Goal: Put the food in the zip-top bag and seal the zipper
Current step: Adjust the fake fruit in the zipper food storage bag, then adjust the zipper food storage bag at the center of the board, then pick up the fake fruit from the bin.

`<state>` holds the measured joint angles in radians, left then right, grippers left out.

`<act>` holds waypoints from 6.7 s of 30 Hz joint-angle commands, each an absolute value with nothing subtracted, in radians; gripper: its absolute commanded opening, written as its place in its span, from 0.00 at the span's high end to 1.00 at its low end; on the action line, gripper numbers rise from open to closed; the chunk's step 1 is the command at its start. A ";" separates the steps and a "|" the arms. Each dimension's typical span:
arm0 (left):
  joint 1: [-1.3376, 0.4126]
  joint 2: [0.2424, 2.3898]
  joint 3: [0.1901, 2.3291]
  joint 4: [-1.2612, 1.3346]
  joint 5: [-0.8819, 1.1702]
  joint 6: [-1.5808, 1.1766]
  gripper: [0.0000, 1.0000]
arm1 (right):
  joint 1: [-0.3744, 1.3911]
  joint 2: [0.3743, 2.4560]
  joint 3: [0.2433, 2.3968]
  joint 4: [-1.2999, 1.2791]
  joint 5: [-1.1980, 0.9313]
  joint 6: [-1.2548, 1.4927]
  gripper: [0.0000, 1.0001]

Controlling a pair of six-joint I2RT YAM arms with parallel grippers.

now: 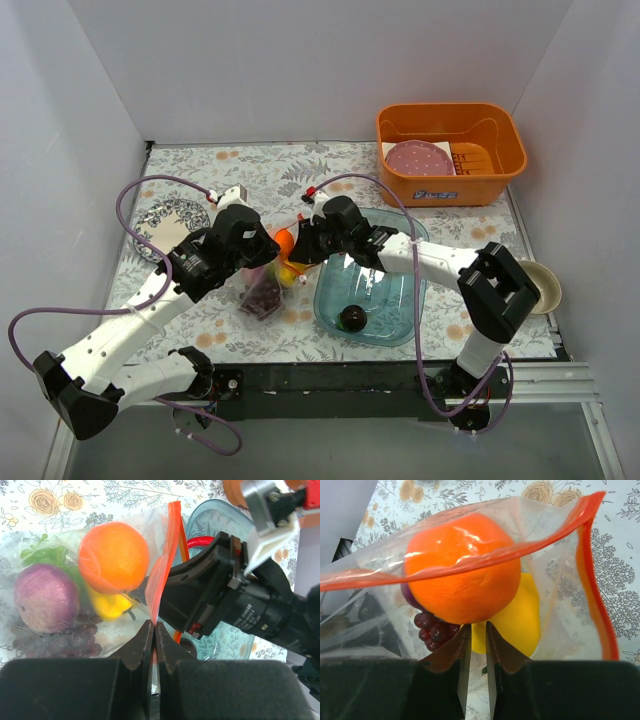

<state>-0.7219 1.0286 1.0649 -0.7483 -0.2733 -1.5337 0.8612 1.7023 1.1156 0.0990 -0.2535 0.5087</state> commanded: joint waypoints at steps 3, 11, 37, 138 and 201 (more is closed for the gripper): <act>-0.719 0.991 1.081 -0.727 -0.304 -1.543 1.00 | 0.873 1.536 1.014 0.227 -0.152 0.538 0.74; -0.719 0.997 1.086 -0.715 -0.285 -1.534 1.00 | 0.873 1.574 1.052 0.270 -0.153 0.538 0.74; -0.718 0.999 1.126 -0.762 -0.383 -1.542 0.99 | 0.905 1.698 1.132 0.244 -0.366 0.528 0.71; -0.704 1.055 1.112 -0.790 -0.394 -1.497 1.00 | 0.798 1.356 1.109 -0.295 0.110 0.598 0.33; -0.703 1.000 1.043 -0.730 -0.327 -1.486 1.00 | 0.468 1.591 1.032 -0.457 0.230 0.361 0.22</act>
